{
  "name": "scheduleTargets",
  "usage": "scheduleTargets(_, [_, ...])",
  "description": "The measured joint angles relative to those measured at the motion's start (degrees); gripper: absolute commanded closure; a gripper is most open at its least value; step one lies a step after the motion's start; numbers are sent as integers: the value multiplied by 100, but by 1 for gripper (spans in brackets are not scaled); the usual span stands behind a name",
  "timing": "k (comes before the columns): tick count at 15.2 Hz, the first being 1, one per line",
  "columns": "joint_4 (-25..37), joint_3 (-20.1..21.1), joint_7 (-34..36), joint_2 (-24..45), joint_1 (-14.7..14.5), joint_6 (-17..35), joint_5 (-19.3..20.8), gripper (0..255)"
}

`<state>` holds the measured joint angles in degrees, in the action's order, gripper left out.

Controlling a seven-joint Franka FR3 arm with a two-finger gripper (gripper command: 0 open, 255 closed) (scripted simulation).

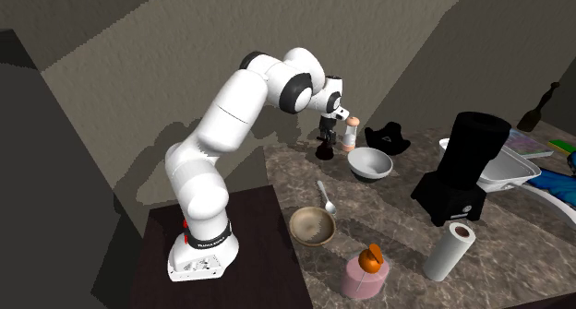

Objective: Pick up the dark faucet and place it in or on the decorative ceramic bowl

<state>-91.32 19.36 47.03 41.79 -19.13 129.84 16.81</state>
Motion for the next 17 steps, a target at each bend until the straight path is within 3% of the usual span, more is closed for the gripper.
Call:
scheduleTargets(10, [6, -2, 0, -11, 4, 8, 3, 255])
scheduleTargets(17, [-2, 83, -49, -288, 51, -281, -98, 255])
